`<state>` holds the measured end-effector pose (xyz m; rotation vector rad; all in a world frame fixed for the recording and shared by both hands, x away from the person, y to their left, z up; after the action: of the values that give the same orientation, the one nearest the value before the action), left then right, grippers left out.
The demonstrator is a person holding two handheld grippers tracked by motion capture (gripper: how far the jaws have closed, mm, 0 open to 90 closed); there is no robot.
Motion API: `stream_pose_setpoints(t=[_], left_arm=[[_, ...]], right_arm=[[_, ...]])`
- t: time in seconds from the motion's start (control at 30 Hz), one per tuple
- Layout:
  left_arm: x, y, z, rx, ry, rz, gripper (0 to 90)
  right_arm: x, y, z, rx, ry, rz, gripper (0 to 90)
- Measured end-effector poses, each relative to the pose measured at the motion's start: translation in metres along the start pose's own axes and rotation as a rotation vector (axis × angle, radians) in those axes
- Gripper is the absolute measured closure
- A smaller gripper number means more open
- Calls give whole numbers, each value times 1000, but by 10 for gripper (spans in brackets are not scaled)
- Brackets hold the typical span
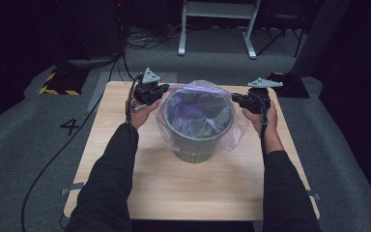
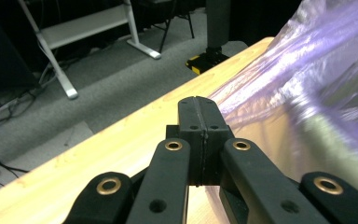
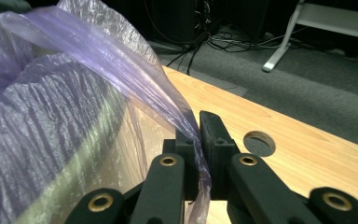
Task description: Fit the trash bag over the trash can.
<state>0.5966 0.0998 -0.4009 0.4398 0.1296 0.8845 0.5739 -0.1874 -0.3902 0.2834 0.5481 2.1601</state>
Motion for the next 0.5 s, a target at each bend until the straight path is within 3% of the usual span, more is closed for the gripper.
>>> stream_pose_setpoints(t=[0.07, 0.2, 0.33, 0.4, 0.5], left_arm=[[0, -5, -3, -3, 26, -14, 898], [-3, -14, -8, 27, 25, -15, 899], [-8, -28, -19, 111, 37, 2, 898], [-9, -33, -26, 130, 46, 4, 898], [-11, -34, -36, 132, 79, -38, 898]], right_arm=[[-3, -3, -1, -7, -21, 6, 869], [-11, -12, -6, 0, -53, 6, 859], [-18, -22, -15, 2, -117, 19, 862], [-21, -28, -23, 15, -179, 40, 870], [-22, -32, -33, 30, -196, 47, 873]])
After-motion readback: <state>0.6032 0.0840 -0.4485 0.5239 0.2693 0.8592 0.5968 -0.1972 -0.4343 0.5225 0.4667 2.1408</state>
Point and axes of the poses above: each handheld gripper's, and its own axes: y roughly backward along the jaws, z roughly out of its top, x roughly to its left, the point moved 8 cm from there along -y, roughly forward along the jaws, and after that the axes turned 1 degree about z, right-handed, at the moved point
